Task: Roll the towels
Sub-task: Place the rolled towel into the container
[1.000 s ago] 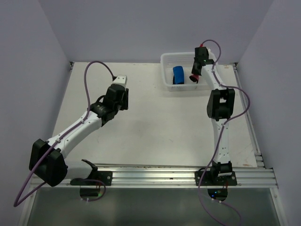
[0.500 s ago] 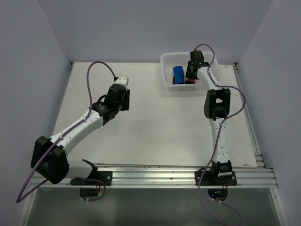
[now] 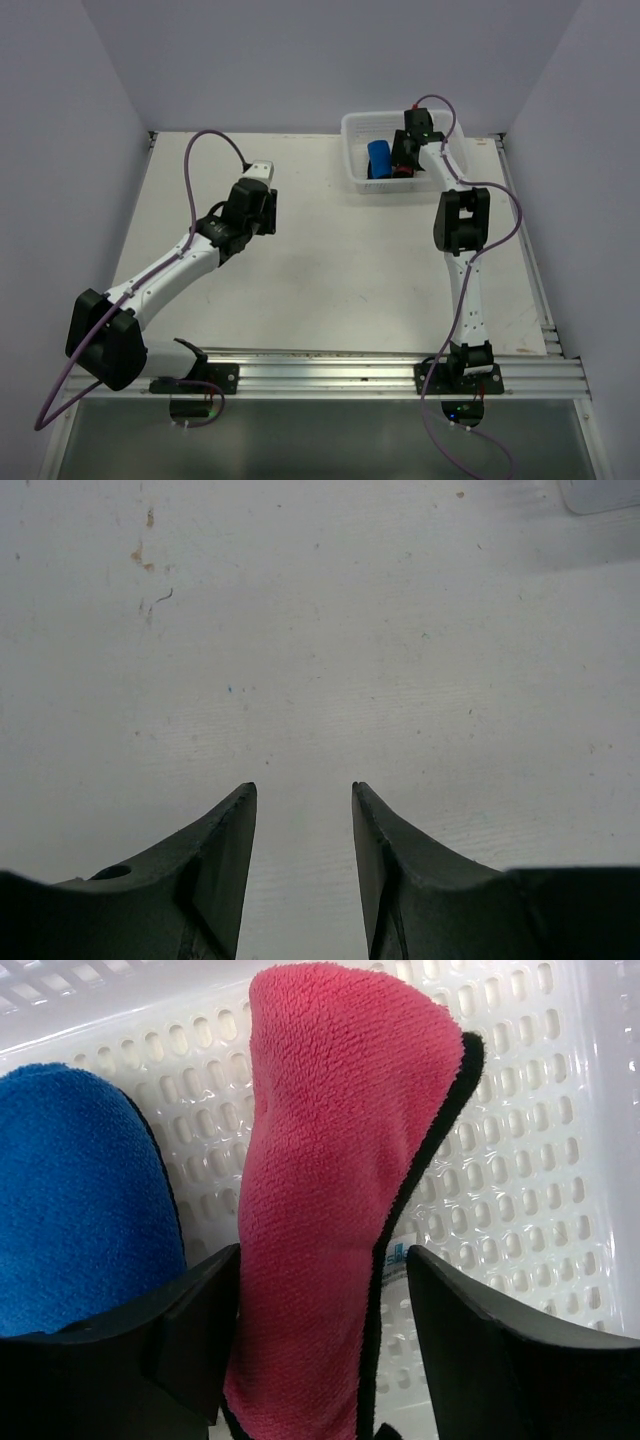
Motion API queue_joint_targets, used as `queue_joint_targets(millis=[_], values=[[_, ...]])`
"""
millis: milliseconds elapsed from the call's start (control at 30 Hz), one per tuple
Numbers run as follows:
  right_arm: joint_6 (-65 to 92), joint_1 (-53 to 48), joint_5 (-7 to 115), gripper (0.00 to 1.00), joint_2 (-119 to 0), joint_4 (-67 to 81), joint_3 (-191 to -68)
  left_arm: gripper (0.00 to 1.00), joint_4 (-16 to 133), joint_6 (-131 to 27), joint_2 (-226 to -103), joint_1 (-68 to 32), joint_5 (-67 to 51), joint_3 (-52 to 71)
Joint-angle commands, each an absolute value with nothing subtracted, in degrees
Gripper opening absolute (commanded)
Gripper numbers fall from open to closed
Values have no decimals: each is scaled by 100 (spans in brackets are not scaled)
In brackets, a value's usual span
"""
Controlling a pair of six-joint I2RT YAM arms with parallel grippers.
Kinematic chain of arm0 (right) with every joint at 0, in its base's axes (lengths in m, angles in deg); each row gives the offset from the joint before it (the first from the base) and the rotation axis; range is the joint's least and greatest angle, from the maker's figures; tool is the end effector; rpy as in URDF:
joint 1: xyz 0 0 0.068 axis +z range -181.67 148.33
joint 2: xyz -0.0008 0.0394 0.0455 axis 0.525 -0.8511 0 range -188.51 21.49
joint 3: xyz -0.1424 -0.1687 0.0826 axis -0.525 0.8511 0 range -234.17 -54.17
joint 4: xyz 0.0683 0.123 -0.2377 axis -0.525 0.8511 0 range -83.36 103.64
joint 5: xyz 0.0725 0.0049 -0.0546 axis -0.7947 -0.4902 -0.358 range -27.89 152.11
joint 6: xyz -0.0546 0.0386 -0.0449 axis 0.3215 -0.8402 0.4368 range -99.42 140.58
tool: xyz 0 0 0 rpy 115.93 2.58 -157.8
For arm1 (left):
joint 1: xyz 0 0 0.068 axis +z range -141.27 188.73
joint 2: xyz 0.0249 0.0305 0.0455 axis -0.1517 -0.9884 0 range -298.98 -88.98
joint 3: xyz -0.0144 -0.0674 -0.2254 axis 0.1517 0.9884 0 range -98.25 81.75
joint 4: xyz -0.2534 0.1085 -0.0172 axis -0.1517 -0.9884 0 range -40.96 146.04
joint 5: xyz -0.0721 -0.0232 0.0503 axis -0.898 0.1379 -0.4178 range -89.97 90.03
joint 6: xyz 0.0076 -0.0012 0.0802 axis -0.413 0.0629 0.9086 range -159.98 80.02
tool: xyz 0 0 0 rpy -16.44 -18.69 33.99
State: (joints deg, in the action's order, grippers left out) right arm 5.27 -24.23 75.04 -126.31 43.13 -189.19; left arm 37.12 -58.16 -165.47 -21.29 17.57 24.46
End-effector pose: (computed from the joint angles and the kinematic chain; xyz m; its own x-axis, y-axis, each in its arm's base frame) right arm 0.5680 0.0585 0.1270 -0.7199 0.1656 -0.6740 0.2164 0.9763 0.0087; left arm 0.3081 -0.1537 0.2170 -0.5925 -0.0012 -0.8056 0.0914 0.9934 -0.0686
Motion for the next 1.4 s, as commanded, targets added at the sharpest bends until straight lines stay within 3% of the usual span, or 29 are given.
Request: queue_joint_targets(millis=[0,600,900,1000,1233,1367], values=[[450,-2429,7565,71,-12160,4418,-19146,48,3978,-5642,-16352,-2089,1752,2436],[283,-2429,7697,85,-11080,3944,-18585,52,4013,-5616,-16035,-2080,1752,2515],[555,-2130,7855,94,-9735,2195,-16572,56,4022,-5651,-15763,-2089,2086,2585],[730,-1990,7846,95,-9138,1406,-15390,57,3961,-5668,-15736,-2089,2243,2586],[1784,-1550,7705,99,-7494,-3135,-12251,68,3952,-5712,-15569,-2089,2446,2638],[1865,-1348,7469,99,-6669,-2984,-11746,74,3943,-5721,-15499,-2089,2595,2656]])
